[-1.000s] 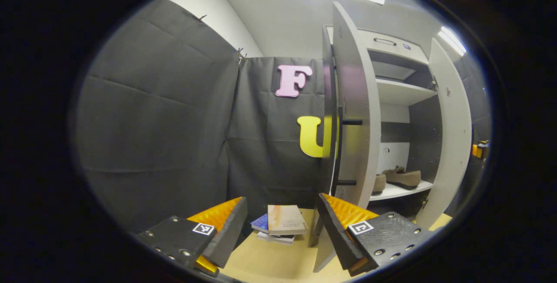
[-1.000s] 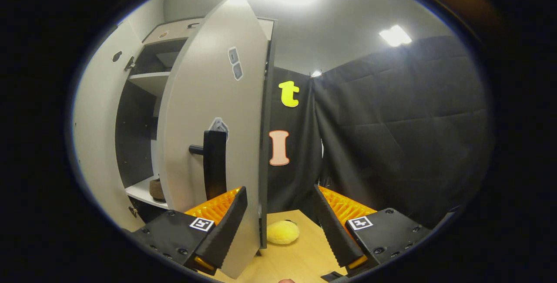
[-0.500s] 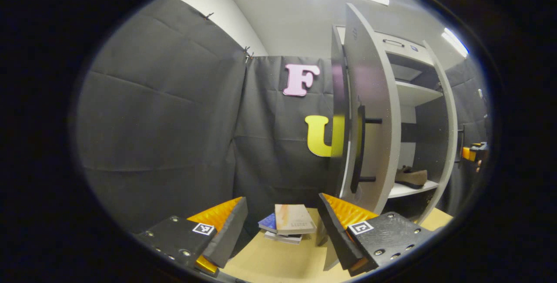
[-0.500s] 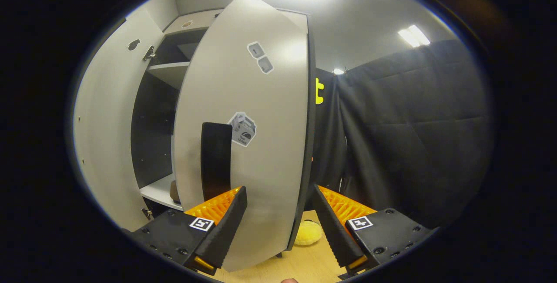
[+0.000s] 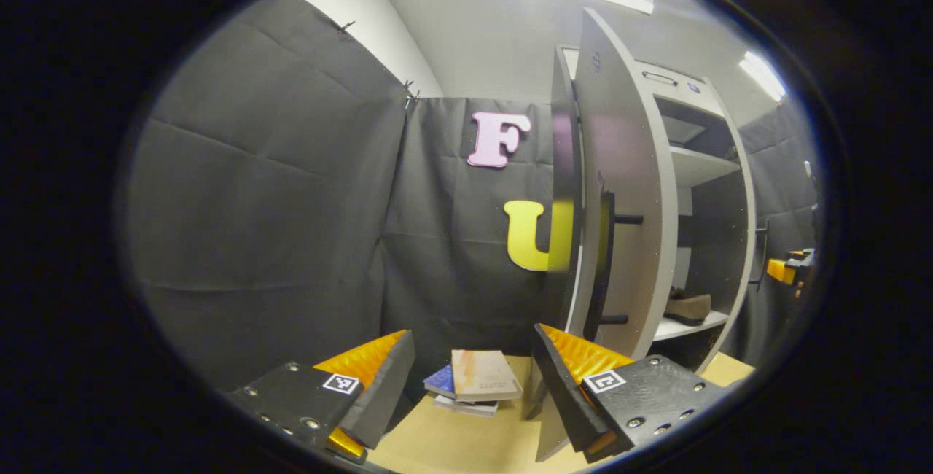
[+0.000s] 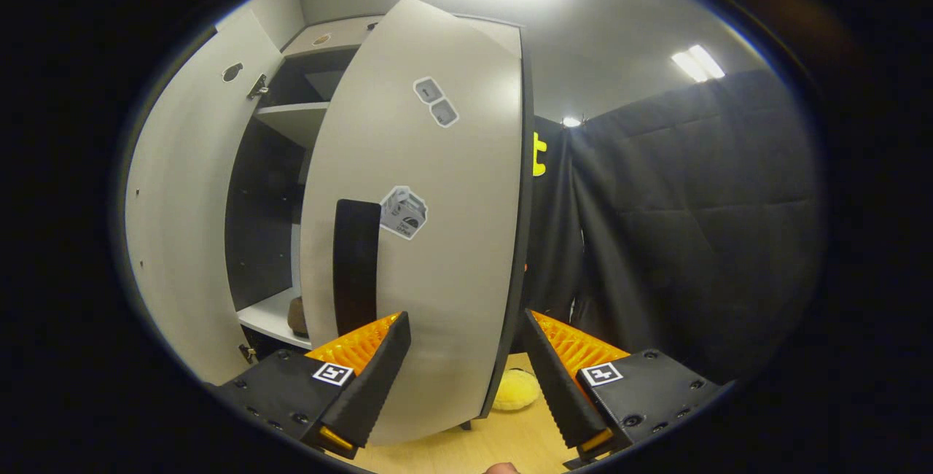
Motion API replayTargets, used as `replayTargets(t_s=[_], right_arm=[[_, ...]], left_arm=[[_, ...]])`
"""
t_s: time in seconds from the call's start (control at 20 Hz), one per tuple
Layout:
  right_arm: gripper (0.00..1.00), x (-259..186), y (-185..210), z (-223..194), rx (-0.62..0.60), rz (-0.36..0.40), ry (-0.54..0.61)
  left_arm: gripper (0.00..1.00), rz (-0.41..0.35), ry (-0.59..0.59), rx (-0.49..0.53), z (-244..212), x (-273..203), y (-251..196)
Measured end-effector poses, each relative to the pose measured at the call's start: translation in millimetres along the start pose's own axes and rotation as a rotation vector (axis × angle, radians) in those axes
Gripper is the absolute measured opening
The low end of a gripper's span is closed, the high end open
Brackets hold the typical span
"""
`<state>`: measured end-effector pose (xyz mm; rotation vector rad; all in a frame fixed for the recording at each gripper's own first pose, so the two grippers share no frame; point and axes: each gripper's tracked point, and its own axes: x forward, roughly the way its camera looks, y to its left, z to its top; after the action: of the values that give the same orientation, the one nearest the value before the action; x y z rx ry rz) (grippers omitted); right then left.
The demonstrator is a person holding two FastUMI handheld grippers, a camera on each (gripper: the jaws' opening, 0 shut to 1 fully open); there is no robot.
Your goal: Grab one shoe with the right hand and put it into the shoe cabinet, grab the other shoe with the left hand and put it into the shoe cabinet; then close the right door with the right hand and the left door with the left hand.
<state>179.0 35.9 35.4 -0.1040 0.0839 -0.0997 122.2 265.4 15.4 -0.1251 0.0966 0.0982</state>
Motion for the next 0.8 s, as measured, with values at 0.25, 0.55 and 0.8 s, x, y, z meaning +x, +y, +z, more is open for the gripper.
replayTargets(t_s=[0.25, 0.55, 0.8], right_arm=[[0.96, -21, -48, -3, -0.042, -0.046, -0.012], [0.96, -35, -105, -24, -0.015, -0.091, 0.024], [0.97, -32, -127, -36, 0.051, -0.1, 0.046]], left_arm=[[1.0, -0.012, -0.003, -0.024, 2, 41, -21], [1.0, 0.029, -0.005, -0.002, -1, 43, -27], [0.99, 0.05, -0.004, 0.08, 4, 39, -49]])
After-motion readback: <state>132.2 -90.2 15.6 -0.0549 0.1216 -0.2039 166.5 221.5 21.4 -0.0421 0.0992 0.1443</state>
